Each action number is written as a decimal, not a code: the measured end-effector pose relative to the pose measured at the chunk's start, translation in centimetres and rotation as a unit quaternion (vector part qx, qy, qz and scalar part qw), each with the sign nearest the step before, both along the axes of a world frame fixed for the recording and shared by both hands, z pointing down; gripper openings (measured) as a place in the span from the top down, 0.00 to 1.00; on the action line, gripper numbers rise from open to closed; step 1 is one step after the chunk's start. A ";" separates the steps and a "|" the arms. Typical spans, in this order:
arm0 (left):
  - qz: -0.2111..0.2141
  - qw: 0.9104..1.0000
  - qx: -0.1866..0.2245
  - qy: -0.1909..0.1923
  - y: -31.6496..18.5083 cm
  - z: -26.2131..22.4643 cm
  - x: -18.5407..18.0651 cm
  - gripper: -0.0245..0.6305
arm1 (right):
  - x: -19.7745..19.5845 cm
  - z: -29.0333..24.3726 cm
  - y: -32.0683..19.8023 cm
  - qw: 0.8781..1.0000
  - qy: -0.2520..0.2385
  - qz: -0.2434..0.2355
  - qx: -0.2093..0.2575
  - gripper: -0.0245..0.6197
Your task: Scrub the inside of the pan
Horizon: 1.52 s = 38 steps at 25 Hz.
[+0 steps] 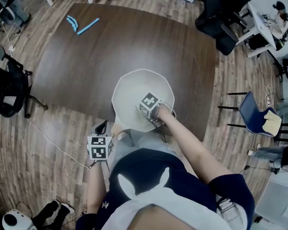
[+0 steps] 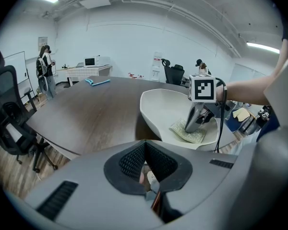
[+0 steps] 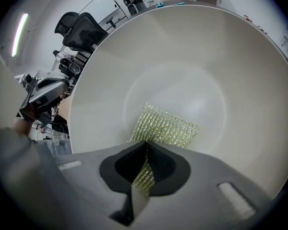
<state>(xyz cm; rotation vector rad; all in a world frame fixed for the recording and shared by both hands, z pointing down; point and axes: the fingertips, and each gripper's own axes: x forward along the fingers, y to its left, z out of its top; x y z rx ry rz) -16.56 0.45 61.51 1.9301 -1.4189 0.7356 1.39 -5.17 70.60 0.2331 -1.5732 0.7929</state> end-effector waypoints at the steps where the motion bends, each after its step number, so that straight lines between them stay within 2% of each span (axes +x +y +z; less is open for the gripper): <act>1: -0.001 1.000 -0.001 0.000 0.0 0.1 0.0 0.96 | -0.2 0.0 0.1 1.000 -0.003 0.000 0.000 0.94; 8: -0.004 1.000 -0.003 -0.005 -0.3 -0.3 0.2 0.96 | -2.0 -0.4 0.5 0.999 -0.043 0.016 0.002 0.94; 16: -0.005 1.000 -0.005 -0.007 -0.6 -0.4 0.1 0.96 | -4.2 -0.9 -0.1 0.994 -0.097 0.027 0.029 0.94; 23: -0.005 1.000 -0.008 -0.006 -0.5 -0.1 0.2 0.96 | -6.9 -1.6 -0.8 0.984 -0.142 -0.009 0.110 0.94; 29: -0.002 1.000 -0.010 -0.004 -0.7 -0.2 0.4 0.96 | -8.5 -2.3 -2.8 0.960 -0.141 -0.082 0.227 0.94; 38: -0.001 1.000 -0.012 -0.001 -0.4 0.0 0.5 0.96 | -9.0 -1.8 -4.6 0.943 -0.117 -0.118 0.290 0.94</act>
